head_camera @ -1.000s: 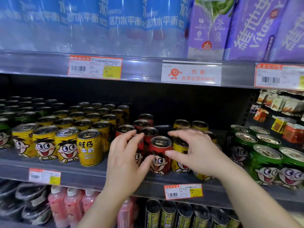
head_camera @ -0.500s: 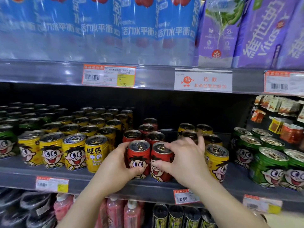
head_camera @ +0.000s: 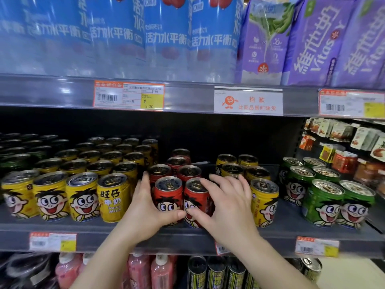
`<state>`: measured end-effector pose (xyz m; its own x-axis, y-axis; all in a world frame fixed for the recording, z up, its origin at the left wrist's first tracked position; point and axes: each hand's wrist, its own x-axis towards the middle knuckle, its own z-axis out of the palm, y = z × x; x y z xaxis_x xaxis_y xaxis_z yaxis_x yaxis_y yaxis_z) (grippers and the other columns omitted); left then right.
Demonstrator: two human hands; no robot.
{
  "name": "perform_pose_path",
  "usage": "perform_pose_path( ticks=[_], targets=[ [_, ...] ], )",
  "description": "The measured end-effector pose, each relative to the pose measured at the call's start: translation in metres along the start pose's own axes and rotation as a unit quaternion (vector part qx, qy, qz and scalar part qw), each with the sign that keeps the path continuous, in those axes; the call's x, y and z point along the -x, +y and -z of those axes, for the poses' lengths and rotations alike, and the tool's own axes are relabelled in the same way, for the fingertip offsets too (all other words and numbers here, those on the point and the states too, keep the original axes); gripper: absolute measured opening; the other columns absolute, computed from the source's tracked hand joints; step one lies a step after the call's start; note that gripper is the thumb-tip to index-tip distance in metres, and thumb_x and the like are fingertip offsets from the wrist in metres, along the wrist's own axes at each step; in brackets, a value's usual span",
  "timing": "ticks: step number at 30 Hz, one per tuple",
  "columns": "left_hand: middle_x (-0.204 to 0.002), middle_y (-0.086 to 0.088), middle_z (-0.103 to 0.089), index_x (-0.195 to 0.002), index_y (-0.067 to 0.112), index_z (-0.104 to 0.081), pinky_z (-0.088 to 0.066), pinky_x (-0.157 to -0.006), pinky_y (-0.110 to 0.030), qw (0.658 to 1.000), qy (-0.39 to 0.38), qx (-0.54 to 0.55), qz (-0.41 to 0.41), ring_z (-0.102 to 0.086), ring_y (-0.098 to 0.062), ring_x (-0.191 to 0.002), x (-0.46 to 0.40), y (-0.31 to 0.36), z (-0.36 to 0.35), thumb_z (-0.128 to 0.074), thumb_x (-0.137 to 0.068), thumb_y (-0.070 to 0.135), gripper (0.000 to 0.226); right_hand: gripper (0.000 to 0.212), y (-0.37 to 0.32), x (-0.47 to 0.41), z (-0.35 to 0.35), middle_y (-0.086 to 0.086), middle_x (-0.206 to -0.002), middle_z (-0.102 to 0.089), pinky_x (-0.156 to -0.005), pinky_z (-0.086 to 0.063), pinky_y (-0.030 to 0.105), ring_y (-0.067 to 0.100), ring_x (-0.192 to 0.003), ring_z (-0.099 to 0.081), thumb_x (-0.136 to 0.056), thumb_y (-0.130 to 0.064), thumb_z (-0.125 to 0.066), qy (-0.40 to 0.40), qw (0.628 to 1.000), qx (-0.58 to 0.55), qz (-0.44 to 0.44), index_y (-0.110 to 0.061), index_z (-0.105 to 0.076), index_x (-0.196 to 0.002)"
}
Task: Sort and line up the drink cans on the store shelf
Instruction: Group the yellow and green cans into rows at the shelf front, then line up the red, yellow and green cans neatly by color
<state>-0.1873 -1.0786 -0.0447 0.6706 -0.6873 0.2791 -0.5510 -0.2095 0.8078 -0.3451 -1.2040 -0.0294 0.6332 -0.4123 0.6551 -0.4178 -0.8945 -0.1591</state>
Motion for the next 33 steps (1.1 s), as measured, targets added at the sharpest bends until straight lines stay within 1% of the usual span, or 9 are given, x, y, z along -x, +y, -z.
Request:
perform_pose_path(
  ticks=[2, 4, 9, 12, 16, 20, 23, 27, 33],
  targets=[
    [-0.147, 0.006, -0.034, -0.148, 0.032, 0.012, -0.034, -0.109, -0.032, 0.999, -0.028, 0.035, 0.03, -0.038, -0.01, -0.131, -0.003, 0.005, 0.002, -0.087, -0.038, 0.061, 0.151, 0.066, 0.0, 0.005, -0.001, -0.01, -0.126, -0.057, -0.108, -0.013, 0.032, 0.015, -0.119, -0.044, -0.074, -0.069, -0.05, 0.014, 1.0, -0.017, -0.002, -0.03, -0.055, -0.127],
    [-0.139, 0.008, -0.043, -0.147, 0.029, 0.015, -0.036, -0.101, -0.023, 0.997, -0.038, 0.054, 0.037, -0.044, -0.006, -0.121, -0.006, 0.008, 0.002, -0.09, -0.046, 0.046, 0.148, 0.064, 0.001, 0.01, 0.0, -0.014, -0.127, -0.054, -0.103, -0.021, 0.03, 0.012, -0.119, -0.042, -0.075, -0.067, -0.05, 0.027, 0.999, -0.036, -0.007, -0.033, -0.051, -0.13],
    [-0.146, 0.004, -0.038, -0.147, 0.035, 0.01, -0.038, -0.108, -0.036, 0.999, -0.025, 0.028, 0.036, -0.041, -0.012, -0.129, -0.011, 0.003, 0.001, -0.088, -0.035, 0.058, 0.15, 0.05, 0.008, -0.006, 0.016, -0.012, -0.111, -0.061, -0.088, -0.034, 0.029, 0.012, -0.107, -0.047, -0.081, -0.057, -0.051, 0.078, 0.995, -0.056, -0.032, -0.029, -0.059, -0.123],
    [-0.143, 0.004, -0.041, -0.148, 0.035, 0.006, -0.04, -0.101, -0.026, 0.999, -0.027, 0.031, 0.026, -0.044, -0.01, -0.125, -0.013, 0.006, 0.0, -0.091, -0.046, 0.045, 0.141, 0.045, 0.011, -0.038, 0.026, -0.004, -0.115, -0.063, -0.094, -0.035, 0.037, 0.021, -0.114, -0.047, -0.087, -0.052, -0.051, -0.015, 0.999, -0.026, -0.027, -0.031, -0.056, -0.127],
    [-0.127, 0.012, -0.048, -0.149, 0.032, -0.002, -0.04, -0.079, -0.008, 0.998, -0.04, 0.054, 0.019, -0.049, -0.002, -0.108, -0.015, 0.011, -0.002, -0.09, -0.055, 0.032, 0.129, 0.042, 0.018, -0.08, 0.028, -0.005, -0.137, -0.049, -0.099, -0.025, 0.039, 0.021, -0.124, -0.034, -0.094, -0.038, -0.037, -0.18, 0.982, 0.051, 0.012, -0.039, -0.044, -0.135],
    [-0.116, 0.019, -0.051, -0.148, 0.033, -0.008, -0.043, -0.077, -0.008, 0.997, -0.048, 0.064, 0.016, -0.053, 0.002, -0.1, -0.015, 0.01, -0.001, -0.09, -0.055, 0.032, 0.124, 0.044, 0.021, -0.095, 0.025, -0.001, -0.142, -0.045, -0.102, -0.023, 0.041, 0.024, -0.129, -0.03, -0.096, -0.033, -0.027, -0.288, 0.952, 0.101, 0.019, -0.045, -0.04, -0.137],
    [-0.111, 0.022, -0.053, -0.147, 0.034, -0.012, -0.044, -0.071, -0.005, 0.996, -0.048, 0.072, 0.017, -0.053, 0.008, -0.096, -0.015, 0.008, -0.002, -0.09, -0.055, 0.031, 0.121, 0.042, 0.023, -0.089, 0.026, 0.003, -0.143, -0.045, -0.105, -0.02, 0.039, 0.025, -0.134, -0.027, -0.098, -0.032, -0.028, -0.293, 0.952, 0.087, 0.007, -0.043, -0.045, -0.135],
    [-0.118, 0.017, -0.055, -0.148, 0.033, -0.011, -0.043, -0.077, -0.007, 0.996, -0.051, 0.073, 0.026, -0.054, 0.006, -0.101, -0.015, 0.006, -0.002, -0.091, -0.053, 0.033, 0.123, 0.04, 0.037, -0.083, 0.028, -0.002, -0.137, -0.052, -0.104, -0.021, 0.038, 0.02, -0.13, -0.032, -0.095, -0.032, -0.03, -0.262, 0.96, 0.094, 0.009, -0.042, -0.049, -0.13],
    [-0.128, 0.013, -0.051, -0.148, 0.034, 0.002, -0.042, -0.076, -0.005, 0.995, -0.057, 0.069, 0.032, -0.053, 0.002, -0.105, -0.013, 0.011, -0.008, -0.089, -0.057, 0.036, 0.129, 0.043, 0.036, -0.079, 0.028, -0.001, -0.139, -0.051, -0.106, -0.02, 0.039, 0.021, -0.131, -0.031, -0.094, -0.031, -0.031, -0.258, 0.963, 0.073, 0.013, -0.037, -0.047, -0.133]
  ],
)
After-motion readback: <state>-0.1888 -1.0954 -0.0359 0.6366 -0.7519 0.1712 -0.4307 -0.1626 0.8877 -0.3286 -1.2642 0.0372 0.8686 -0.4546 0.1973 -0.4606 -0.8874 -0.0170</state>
